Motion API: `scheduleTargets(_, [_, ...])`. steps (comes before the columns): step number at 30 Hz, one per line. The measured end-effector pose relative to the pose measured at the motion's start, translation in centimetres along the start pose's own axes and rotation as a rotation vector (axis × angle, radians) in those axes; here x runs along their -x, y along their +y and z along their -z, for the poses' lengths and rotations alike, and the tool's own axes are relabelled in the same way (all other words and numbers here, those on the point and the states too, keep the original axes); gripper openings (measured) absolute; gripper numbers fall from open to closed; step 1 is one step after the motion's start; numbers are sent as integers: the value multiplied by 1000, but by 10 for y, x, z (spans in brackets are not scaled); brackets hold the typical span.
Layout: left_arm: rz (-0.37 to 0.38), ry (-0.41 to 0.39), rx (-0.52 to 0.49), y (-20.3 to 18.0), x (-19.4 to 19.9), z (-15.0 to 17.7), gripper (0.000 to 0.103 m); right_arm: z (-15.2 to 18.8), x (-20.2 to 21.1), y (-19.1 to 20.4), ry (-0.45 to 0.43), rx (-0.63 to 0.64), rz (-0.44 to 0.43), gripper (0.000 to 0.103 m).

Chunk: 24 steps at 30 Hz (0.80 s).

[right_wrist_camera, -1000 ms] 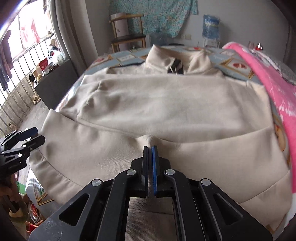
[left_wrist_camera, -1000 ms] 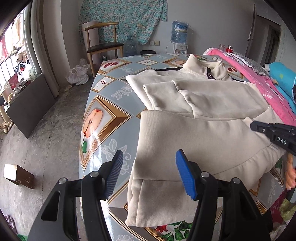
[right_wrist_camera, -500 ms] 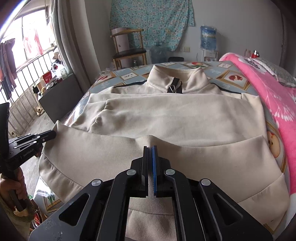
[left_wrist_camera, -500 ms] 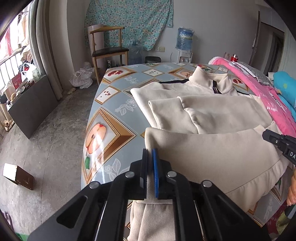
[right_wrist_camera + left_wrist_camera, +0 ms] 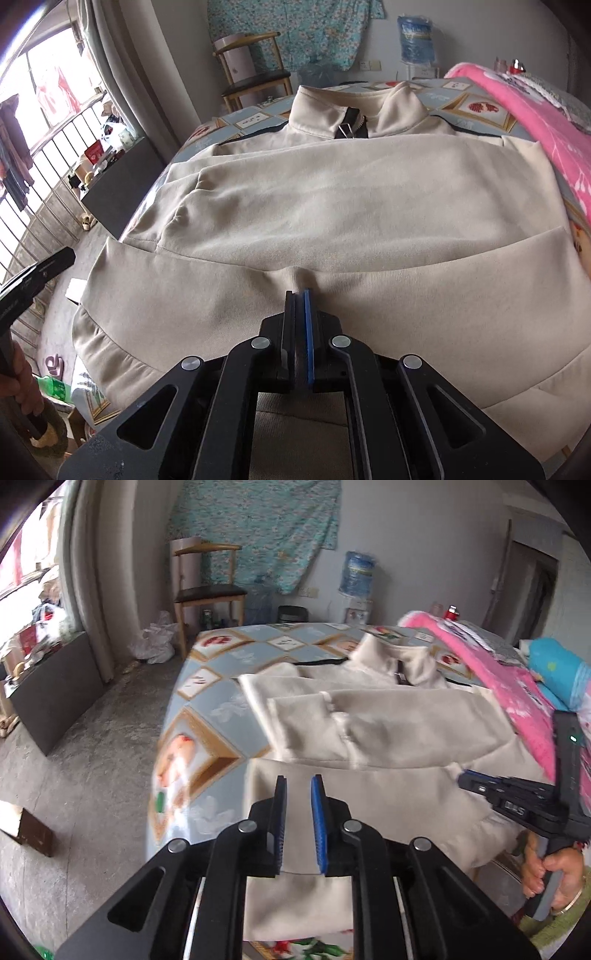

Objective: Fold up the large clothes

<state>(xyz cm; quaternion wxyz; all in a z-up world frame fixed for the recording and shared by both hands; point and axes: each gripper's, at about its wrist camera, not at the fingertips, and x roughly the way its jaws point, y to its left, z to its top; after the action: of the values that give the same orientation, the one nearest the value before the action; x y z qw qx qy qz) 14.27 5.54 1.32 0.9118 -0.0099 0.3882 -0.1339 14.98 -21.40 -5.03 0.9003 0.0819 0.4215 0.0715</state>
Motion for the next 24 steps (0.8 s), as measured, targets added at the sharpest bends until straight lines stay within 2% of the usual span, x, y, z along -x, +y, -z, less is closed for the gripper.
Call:
scheduleTargets(3, [151,102,-79,-46,-22,1,13,-4,-1,-8,33,-43,-45,5])
scheduleTargets(5, [224,144,-126,-75,-35,3,13,-6,-2,-13,57,-73,-80,5])
scheduleTargets(9, [299,197,-180,-109,-59,3,13,-11,-6,-26,110,-140,-157,5])
scheduleTargets(13, [287,249,-203,-123,-83,5,13,-13,-10,-34,150,-188,-217,5])
scheduleTargets(17, [279,261,-195,-124,-89,7,13,-14,-1,-37,139,-178,-223,9])
scheduleTargets(19, [280,261,-186,-122,-89,8,13,-14,19,-46,85,-170,-185,20])
scheduleTargets(22, [276,265,-187,-122,-89,8,13,-12,62,-75,-25,-180,-117,31])
scheduleTargets(24, [272,265,-195,-123,-89,7,13,-8,87,-98,-78,-176,-8,36])
